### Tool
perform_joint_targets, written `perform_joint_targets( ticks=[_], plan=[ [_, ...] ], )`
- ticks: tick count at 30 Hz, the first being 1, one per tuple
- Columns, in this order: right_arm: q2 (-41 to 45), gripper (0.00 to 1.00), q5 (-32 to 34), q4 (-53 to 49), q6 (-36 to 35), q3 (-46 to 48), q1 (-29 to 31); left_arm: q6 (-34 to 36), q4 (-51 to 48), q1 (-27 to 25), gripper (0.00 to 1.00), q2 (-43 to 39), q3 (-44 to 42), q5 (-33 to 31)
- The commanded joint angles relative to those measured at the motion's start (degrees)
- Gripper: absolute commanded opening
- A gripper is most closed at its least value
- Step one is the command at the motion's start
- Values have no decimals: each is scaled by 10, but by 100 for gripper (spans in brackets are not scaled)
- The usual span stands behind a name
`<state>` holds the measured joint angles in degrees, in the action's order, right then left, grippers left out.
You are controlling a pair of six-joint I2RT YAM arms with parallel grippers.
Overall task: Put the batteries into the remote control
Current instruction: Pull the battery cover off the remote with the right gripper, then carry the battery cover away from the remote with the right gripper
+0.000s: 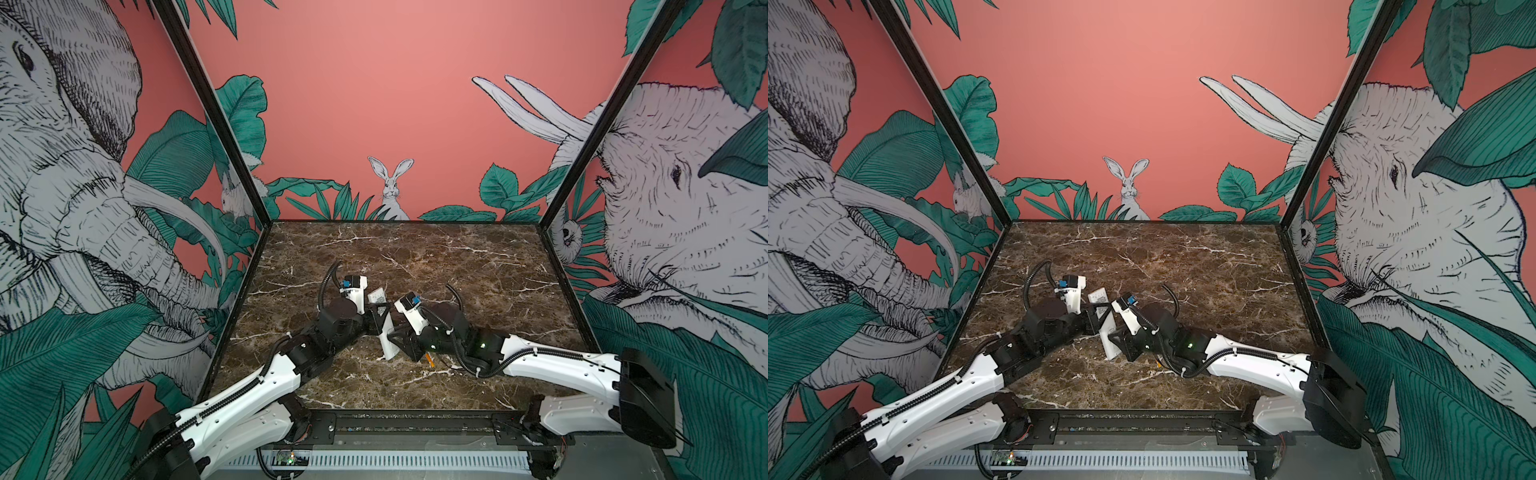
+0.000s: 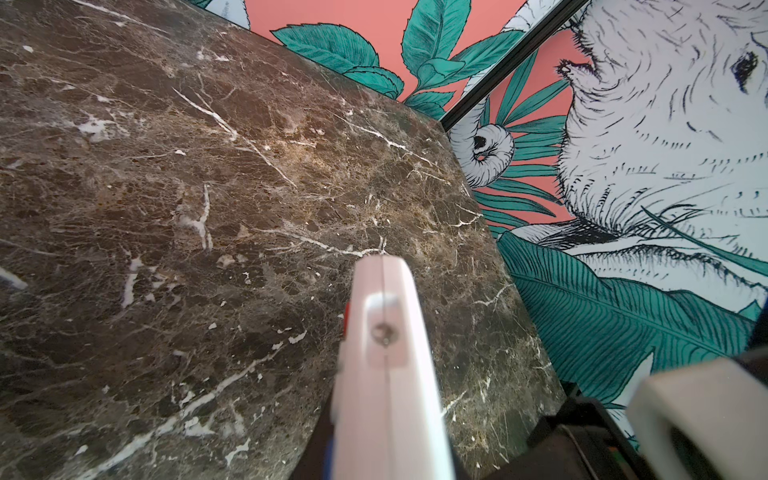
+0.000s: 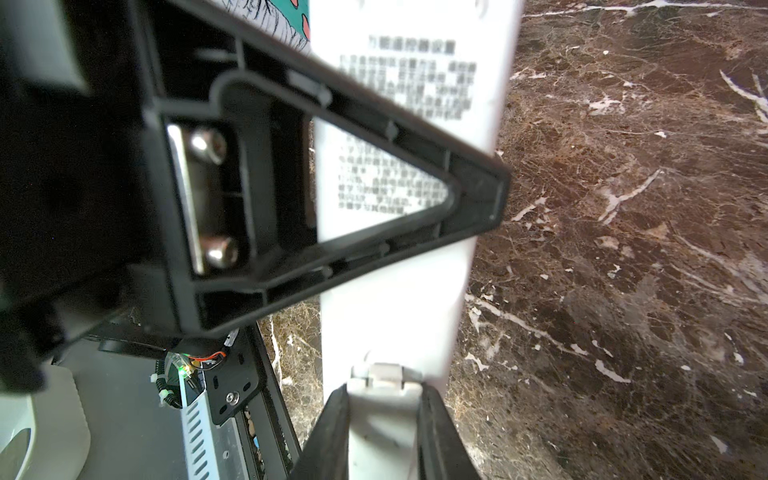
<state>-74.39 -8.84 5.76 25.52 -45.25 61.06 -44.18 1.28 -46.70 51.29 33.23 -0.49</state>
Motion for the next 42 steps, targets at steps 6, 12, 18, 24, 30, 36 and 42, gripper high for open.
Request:
perform_joint_targets(
  ticks=[6, 12, 18, 24, 30, 36, 42],
  plan=[
    [28, 21, -6, 58, -3, 22, -5, -14, 17, 5, 0, -15, -16, 12],
    [38, 21, -8, 74, -6, 31, -5, -16, 20, 8, 0, -13, -20, 11],
    [49, 21, 5, 58, -13, 33, -5, -18, 18, 15, 0, -10, -25, 11],
    [62, 21, 41, 20, -30, 37, -6, -28, 18, 38, 0, -23, -43, 21],
    [65, 21, 90, -55, -54, 26, -18, -1, -9, 51, 0, -43, -47, 28],
    [41, 21, 88, -89, -67, 14, -60, 26, -20, 56, 0, -55, -45, 36],
    [-8, 21, 66, -114, -92, -11, -100, 49, -20, 57, 0, -58, -41, 55]
  ],
)
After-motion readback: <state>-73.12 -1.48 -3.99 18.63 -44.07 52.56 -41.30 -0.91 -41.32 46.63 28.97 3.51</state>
